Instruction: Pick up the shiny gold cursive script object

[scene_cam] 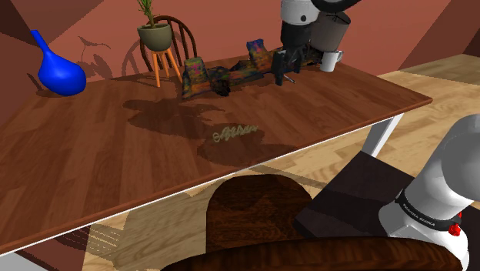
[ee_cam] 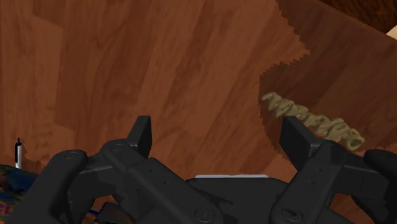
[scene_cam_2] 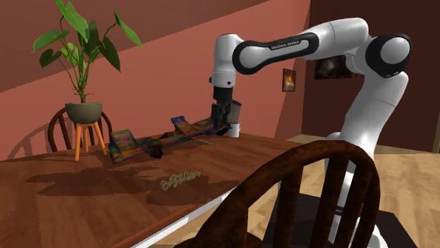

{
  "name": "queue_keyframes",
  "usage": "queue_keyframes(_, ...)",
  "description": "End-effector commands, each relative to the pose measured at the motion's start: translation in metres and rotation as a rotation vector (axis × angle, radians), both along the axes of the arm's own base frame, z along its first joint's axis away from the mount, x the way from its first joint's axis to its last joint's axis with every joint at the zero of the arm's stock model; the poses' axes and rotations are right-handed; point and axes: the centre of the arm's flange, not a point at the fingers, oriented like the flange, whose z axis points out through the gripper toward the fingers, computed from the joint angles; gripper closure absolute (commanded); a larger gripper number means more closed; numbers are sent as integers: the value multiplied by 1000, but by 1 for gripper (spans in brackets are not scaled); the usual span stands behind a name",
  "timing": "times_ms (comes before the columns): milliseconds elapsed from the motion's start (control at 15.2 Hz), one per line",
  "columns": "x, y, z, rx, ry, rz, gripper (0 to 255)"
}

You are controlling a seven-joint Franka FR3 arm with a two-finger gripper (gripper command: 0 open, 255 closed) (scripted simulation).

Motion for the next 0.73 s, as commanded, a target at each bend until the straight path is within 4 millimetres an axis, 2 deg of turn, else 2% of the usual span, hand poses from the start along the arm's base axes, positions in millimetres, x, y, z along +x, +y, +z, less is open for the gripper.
queue_keyframes(0, 13, 23, -17, -18, 6, 31, 0)
queue_keyframes(660, 68, 132, -89, -111, 38, 182, 0)
